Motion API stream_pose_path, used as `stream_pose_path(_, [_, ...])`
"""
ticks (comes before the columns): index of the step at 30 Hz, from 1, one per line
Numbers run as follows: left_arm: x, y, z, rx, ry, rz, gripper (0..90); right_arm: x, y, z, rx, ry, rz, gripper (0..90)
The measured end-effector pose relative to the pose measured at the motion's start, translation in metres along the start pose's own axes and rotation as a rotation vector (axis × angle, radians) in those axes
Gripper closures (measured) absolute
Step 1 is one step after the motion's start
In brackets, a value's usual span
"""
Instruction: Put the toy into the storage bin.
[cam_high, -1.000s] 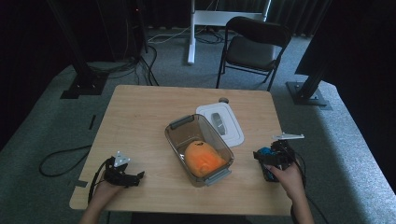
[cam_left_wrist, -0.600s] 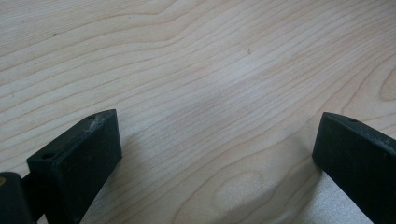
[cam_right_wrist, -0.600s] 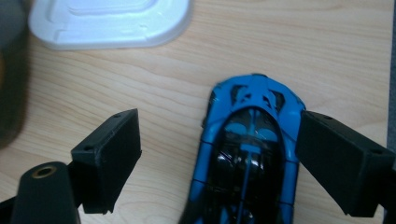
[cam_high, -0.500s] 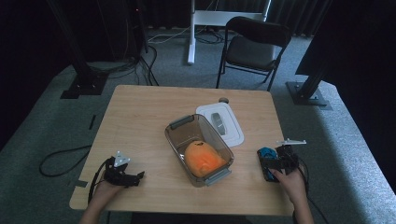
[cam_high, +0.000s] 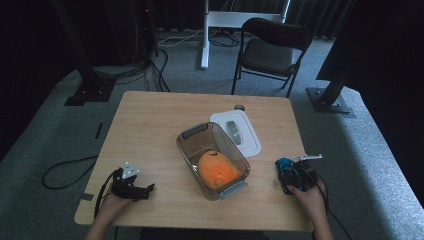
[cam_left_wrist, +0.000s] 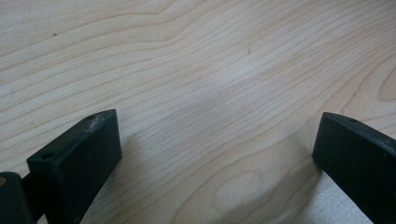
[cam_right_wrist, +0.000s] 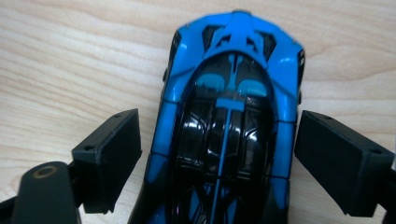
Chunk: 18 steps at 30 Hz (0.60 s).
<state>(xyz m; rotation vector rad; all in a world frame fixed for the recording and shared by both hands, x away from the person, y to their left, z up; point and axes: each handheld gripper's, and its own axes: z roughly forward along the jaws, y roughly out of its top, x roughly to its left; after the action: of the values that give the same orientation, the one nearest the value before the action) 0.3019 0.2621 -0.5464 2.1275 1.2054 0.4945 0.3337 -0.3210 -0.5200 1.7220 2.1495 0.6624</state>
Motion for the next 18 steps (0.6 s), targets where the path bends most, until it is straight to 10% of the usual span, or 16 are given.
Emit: stream_pose_path(18, [-0.0003, -0.0001, 0.0001, 0.0, 0.0, -0.001, 1.6, 0.0037, -0.0018, 0.0061, 0.039, -0.034, -0.016, 23.4])
